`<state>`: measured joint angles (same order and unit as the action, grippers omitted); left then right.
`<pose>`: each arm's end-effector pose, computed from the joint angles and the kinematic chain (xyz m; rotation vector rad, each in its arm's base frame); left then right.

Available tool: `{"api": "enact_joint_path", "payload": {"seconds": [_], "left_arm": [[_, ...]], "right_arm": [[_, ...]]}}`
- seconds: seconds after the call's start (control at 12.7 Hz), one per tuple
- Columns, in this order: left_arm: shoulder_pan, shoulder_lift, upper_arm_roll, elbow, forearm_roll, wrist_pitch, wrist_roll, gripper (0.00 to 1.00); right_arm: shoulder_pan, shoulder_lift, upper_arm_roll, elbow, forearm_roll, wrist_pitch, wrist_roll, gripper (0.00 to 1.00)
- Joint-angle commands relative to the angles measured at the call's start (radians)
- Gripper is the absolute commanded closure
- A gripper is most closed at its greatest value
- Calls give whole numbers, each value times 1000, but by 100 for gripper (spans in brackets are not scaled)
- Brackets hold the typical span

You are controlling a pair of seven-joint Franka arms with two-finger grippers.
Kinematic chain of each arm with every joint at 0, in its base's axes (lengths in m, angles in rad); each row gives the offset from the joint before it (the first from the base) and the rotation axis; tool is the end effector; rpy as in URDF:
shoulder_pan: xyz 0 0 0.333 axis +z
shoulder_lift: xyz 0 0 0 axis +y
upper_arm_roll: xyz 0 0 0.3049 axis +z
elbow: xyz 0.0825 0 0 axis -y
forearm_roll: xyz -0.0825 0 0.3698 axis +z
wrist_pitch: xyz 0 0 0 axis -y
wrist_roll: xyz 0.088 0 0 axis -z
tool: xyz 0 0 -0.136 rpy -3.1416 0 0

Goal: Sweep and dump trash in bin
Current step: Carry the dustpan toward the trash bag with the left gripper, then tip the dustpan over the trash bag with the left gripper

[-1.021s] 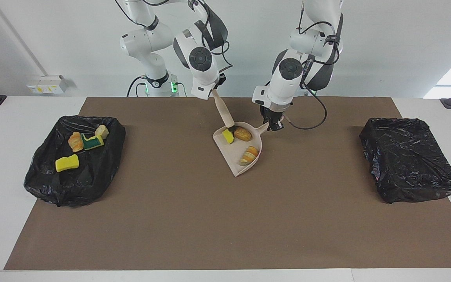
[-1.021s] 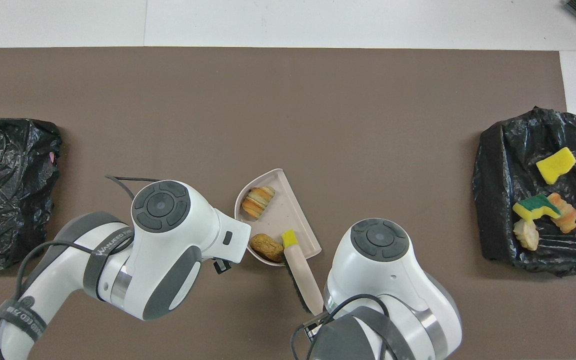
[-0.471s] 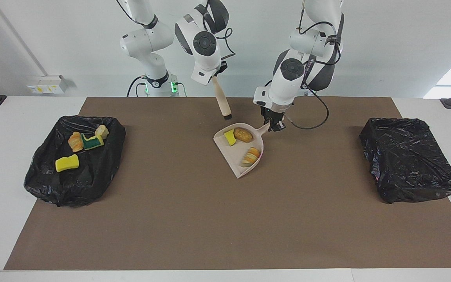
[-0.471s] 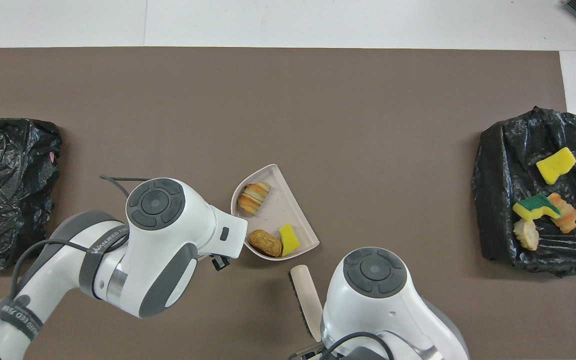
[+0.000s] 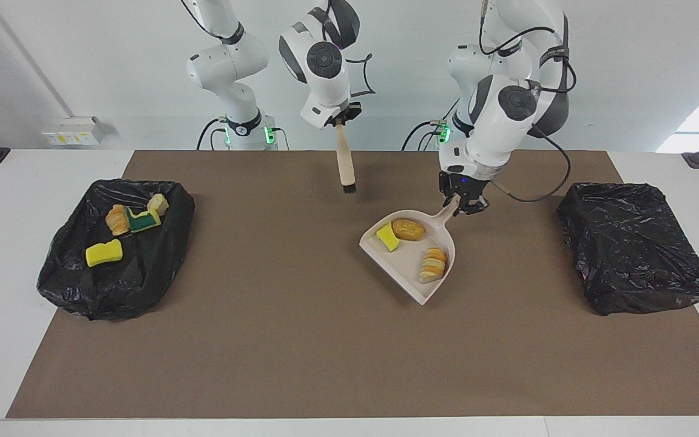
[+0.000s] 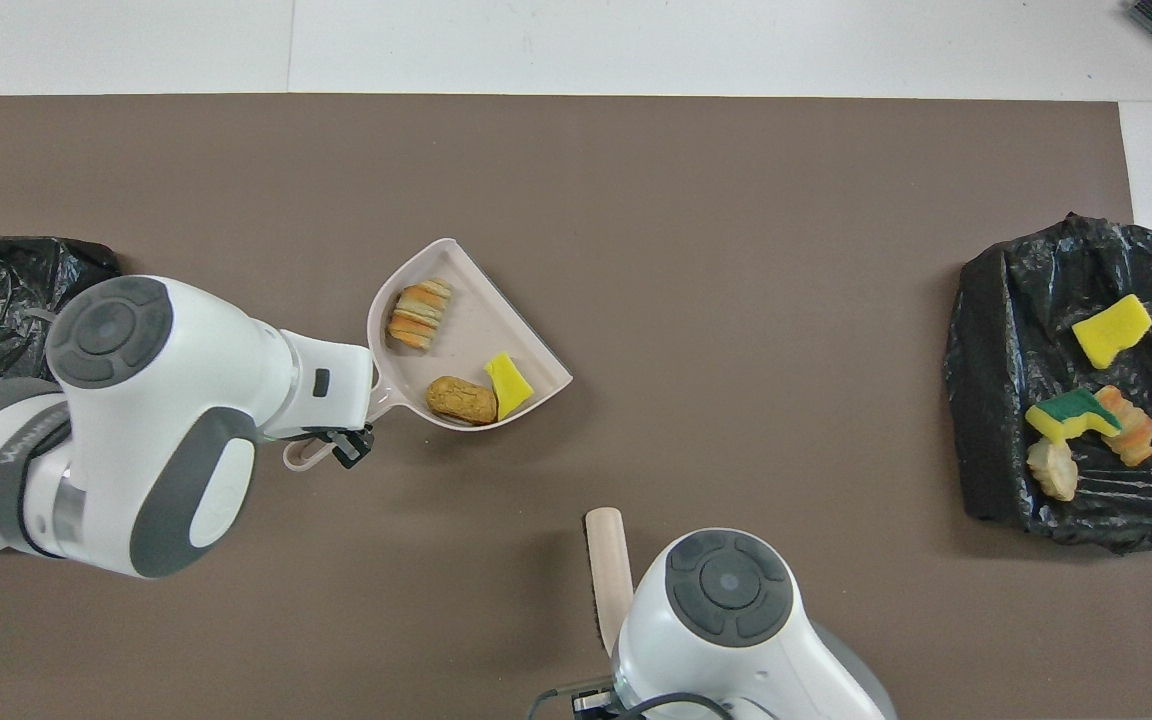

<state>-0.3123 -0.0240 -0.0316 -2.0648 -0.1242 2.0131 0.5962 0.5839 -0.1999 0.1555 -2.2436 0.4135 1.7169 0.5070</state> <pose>0.4923 -0.1876 0.4081 2.7363 -1.2971 -0.0205 0.2855 0.3277 0.4028 -2.9453 -0.1398 0.7131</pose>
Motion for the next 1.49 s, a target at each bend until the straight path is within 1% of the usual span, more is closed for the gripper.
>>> {"api": "enact_joint_path", "payload": {"seconds": [0.0, 0.24, 0.47, 0.63, 0.86, 1.02, 1.26, 1.33, 1.41], "left_arm": [[80, -16, -8, 69, -9, -95, 42, 100], [180, -16, -7, 149, -12, -195, 132, 100], [300, -14, -7, 213, -46, -298, 255, 100], [399, -7, -5, 254, -55, -373, 392, 100], [576, 10, -5, 308, -54, -462, 613, 100], [689, 10, -5, 319, -34, -473, 726, 100], [763, 22, 1, 342, 79, -423, 825, 100], [804, 38, -1, 360, 93, -410, 841, 100], [847, 58, -1, 382, 113, -399, 867, 100]], "right_arm": [[49, 3, -1, -33, 27, 105, 63, 100], [118, 68, -1, -31, 27, 199, 126, 100], [169, 134, -1, -25, 2, 240, 166, 100], [201, 169, -1, -24, -34, 282, 209, 100], [198, 178, -1, -22, -71, 291, 216, 100], [192, 198, -1, -21, -78, 334, 212, 100], [192, 223, -2, -8, -87, 363, 212, 100], [191, 227, -2, -4, -87, 363, 212, 100], [185, 235, -4, 8, -87, 356, 208, 98]]}}
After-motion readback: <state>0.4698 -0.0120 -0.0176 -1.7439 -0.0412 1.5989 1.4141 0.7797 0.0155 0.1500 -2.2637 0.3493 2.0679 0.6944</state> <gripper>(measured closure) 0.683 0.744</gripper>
